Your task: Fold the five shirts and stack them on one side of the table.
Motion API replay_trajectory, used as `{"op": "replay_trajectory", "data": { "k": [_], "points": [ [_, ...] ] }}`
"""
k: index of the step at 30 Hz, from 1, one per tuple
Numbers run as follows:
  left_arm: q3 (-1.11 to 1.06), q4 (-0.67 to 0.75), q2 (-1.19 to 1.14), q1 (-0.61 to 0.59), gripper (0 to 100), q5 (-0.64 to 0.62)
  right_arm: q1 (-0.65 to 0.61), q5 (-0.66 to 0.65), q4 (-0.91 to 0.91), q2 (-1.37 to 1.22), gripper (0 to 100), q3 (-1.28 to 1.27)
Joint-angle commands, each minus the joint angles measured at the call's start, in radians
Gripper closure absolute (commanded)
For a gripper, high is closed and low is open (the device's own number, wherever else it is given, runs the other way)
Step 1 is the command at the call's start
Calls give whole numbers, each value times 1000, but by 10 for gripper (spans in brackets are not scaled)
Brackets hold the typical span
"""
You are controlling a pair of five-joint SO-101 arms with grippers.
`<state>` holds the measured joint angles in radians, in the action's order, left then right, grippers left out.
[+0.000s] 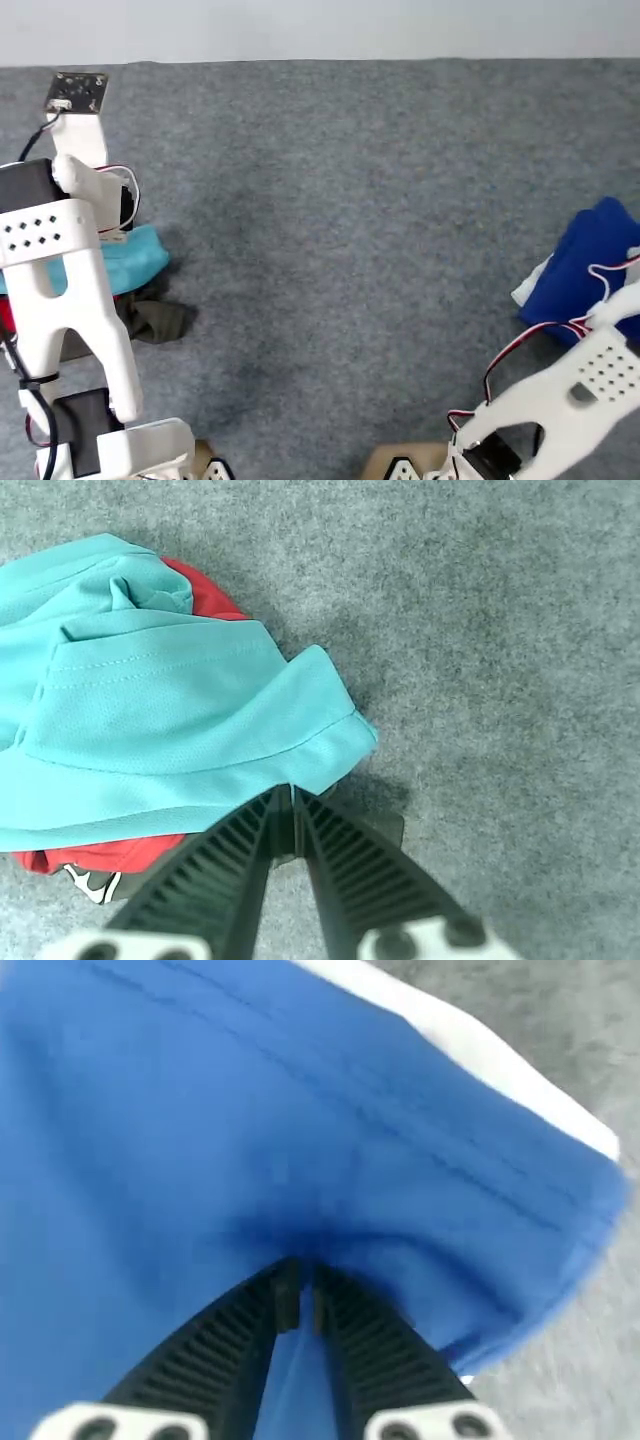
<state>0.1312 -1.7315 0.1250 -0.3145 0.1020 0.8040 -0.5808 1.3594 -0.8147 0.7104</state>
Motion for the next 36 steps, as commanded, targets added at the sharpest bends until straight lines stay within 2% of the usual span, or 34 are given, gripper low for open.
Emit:
{"op": "replay_trajectory", "data": {
  "k": [1,9,16,21,24,28,32,36],
  "points": [
    [4,-23,49,-2,994,2,15,6,-8,54,971,66],
    [4,-23,49,2,994,2,-4,12,242,311,971,104],
    [4,-25,49,-3,994,3,-12,8,424,275,970,86],
    [4,-25,80,-5,994,12,-24,8,437,320,989,80],
    [2,-25,104,-6,993,72,-31,8,437,384,988,78],
    [1,-23,104,-83,987,137,-81,9,438,447,988,77],
    [-25,-23,106,-176,923,190,-125,11,438,495,988,75],
    [-70,-23,106,-190,874,193,-174,12,438,519,988,-32]
  ]
}}
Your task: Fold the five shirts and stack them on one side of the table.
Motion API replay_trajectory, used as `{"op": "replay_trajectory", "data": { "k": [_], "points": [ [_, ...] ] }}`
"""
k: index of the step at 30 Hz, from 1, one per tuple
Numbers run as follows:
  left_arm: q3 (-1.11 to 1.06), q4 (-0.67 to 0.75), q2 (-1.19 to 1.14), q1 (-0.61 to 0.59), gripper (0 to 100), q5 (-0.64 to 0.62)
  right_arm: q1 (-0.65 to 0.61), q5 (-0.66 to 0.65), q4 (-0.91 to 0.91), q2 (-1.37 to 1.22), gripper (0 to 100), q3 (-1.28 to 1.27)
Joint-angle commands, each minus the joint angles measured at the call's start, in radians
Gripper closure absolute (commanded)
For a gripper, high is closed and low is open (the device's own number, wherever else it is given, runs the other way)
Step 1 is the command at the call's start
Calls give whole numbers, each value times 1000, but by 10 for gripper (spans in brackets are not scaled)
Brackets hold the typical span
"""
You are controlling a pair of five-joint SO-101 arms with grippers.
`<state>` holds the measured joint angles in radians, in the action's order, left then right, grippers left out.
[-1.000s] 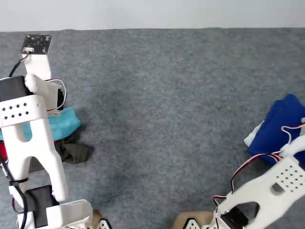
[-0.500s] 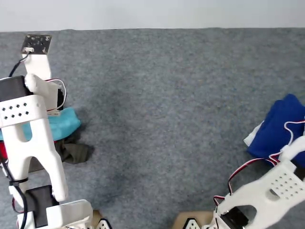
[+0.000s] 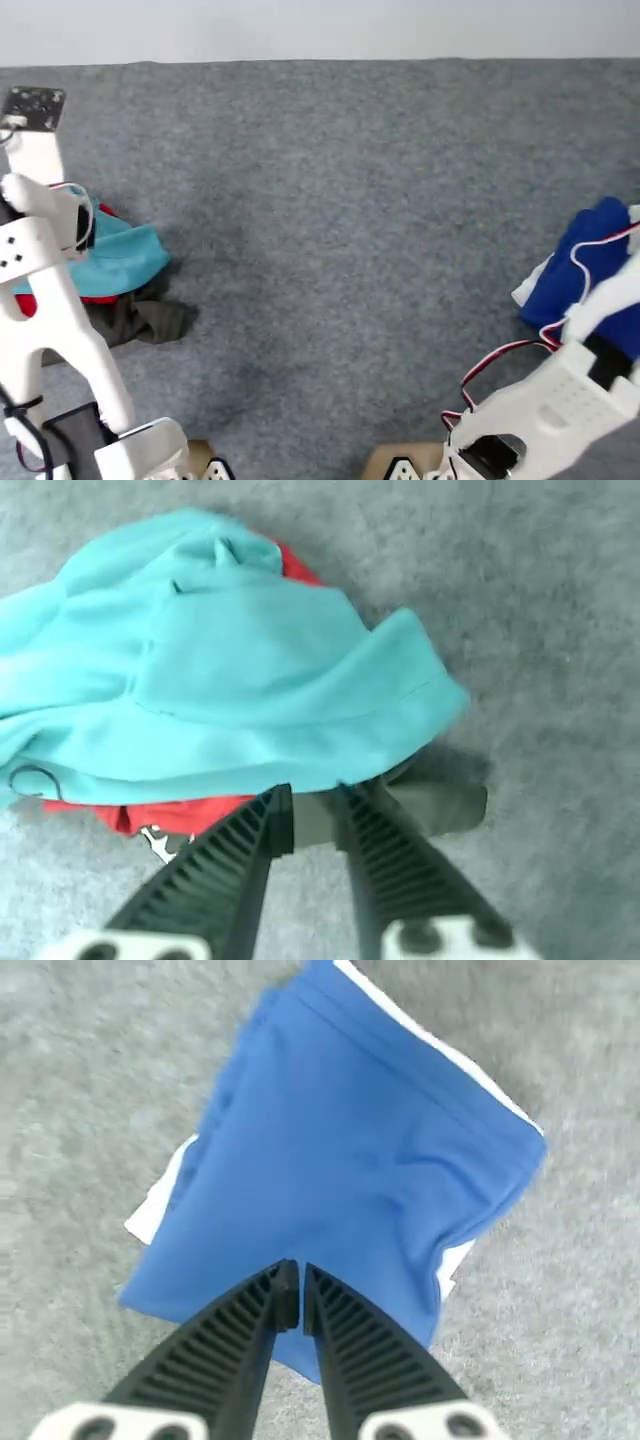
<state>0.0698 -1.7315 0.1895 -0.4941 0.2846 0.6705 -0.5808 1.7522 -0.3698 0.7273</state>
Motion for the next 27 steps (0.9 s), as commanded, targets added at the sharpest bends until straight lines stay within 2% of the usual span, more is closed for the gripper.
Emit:
{"op": "replay_trajectory", "data": {
  "k": [1,10,19,27],
  "points": [
    [-22,-23,41,-9,868,9,-58,12,45,90,988,-89],
    [-101,-20,49,-15,866,9,-209,14,44,283,988,-362],
    [-99,29,40,-14,862,15,-217,14,44,461,988,-649],
    [-102,120,40,-15,762,272,-216,14,42,644,988,-885]
  ]
}}
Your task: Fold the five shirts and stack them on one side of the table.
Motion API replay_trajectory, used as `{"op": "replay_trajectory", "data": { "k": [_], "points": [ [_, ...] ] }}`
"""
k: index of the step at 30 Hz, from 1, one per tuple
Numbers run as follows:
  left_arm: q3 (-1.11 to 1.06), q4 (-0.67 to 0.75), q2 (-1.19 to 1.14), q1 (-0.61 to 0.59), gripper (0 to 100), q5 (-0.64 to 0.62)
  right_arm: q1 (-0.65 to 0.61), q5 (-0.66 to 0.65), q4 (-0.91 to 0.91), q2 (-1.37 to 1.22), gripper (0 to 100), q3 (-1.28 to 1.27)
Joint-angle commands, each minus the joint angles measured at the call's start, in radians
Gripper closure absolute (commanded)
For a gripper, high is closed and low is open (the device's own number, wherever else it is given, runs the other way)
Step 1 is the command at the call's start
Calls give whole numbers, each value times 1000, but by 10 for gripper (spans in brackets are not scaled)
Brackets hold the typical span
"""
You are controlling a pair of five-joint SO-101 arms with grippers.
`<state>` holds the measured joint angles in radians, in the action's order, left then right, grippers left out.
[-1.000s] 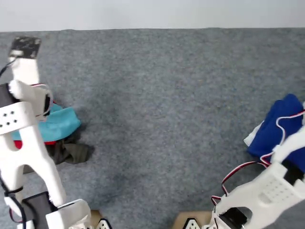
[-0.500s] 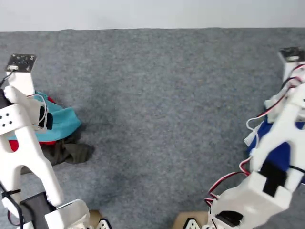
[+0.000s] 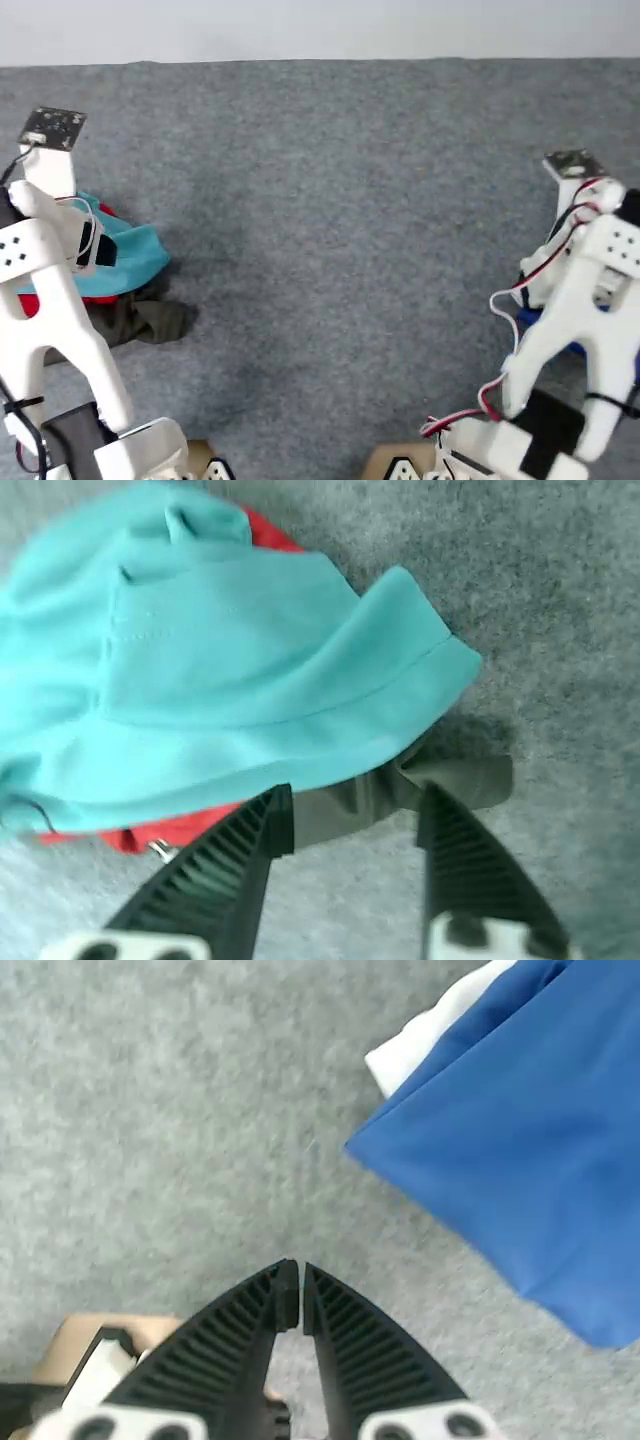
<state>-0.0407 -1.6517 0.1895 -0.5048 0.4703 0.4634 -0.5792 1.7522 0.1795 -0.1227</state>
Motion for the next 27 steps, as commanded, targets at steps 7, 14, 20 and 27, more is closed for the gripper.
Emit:
{"op": "replay_trajectory", "data": {
  "k": [7,14,20,27],
  "points": [
    [7,114,8,-6,761,285,-7,12,42,202,988,-150],
    [10,221,-133,-86,761,442,-7,12,42,266,988,-241],
    [10,307,-249,-103,764,528,-7,18,42,297,988,-267],
    [10,365,-371,-68,956,529,-7,146,44,325,988,-267]
  ]
}}
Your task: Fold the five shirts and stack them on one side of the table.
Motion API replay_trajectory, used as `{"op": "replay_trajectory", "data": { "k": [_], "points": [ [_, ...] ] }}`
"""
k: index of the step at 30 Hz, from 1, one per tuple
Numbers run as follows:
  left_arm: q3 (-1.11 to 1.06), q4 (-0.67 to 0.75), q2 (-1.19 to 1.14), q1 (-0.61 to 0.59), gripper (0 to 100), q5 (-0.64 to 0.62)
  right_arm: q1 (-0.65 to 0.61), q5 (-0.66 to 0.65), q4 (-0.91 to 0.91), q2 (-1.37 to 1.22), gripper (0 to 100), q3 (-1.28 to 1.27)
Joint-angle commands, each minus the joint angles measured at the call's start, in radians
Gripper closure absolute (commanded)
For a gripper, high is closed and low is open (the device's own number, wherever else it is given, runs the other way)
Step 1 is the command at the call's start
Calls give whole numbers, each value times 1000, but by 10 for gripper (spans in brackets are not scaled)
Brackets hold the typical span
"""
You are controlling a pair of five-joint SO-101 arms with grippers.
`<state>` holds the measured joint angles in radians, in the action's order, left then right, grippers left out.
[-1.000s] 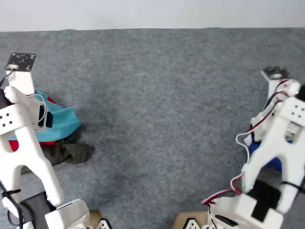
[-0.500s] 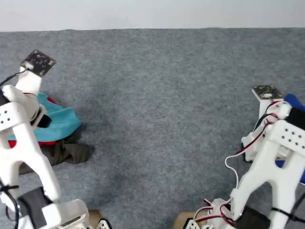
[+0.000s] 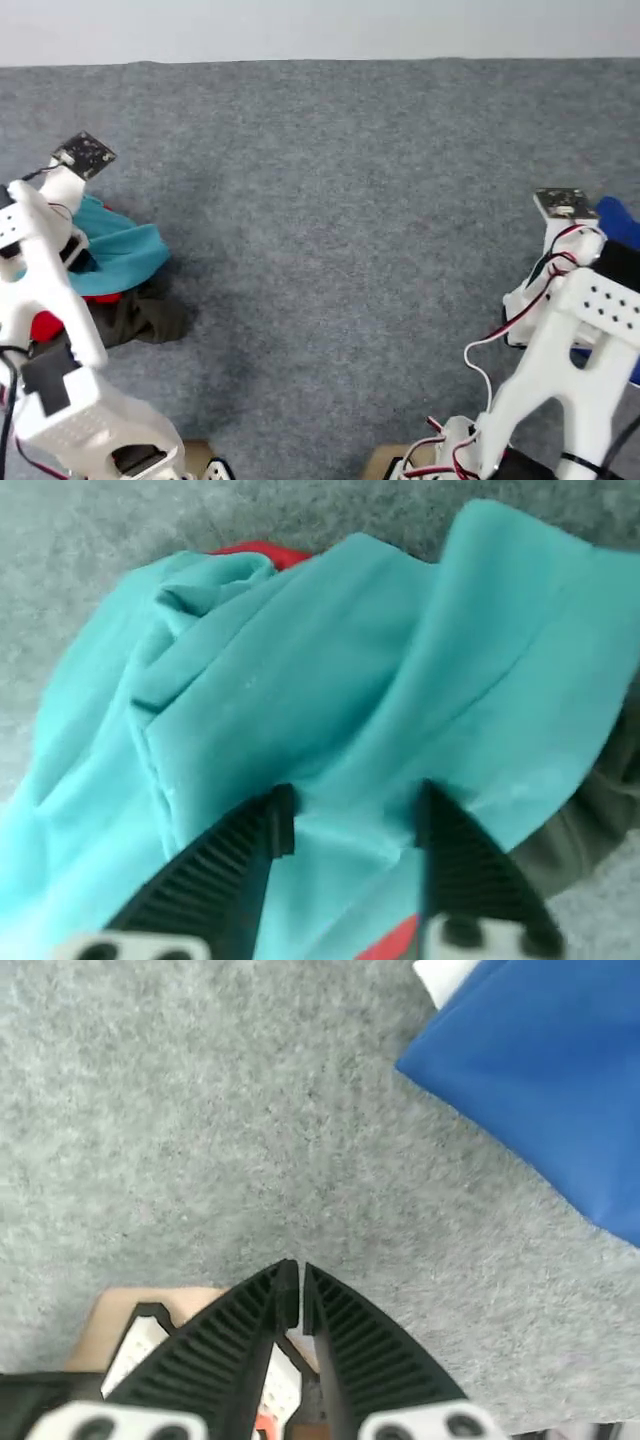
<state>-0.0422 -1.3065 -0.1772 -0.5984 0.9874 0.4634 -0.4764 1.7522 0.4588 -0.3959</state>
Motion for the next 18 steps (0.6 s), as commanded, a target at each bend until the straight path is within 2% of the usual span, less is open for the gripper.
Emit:
{"op": "replay_trajectory", "data": {
  "k": [1,5,7,12,18],
  "points": [
    [12,17,-5,35,1000,11,-7,51,44,53,988,6],
    [31,-9,71,48,996,3,-10,57,44,101,988,6],
    [74,-29,135,69,996,-49,-12,57,44,127,988,6],
    [206,-52,302,170,996,-269,-12,54,44,171,988,6],
    [357,-49,404,371,994,-555,-12,54,42,179,988,6]
  ]
}}
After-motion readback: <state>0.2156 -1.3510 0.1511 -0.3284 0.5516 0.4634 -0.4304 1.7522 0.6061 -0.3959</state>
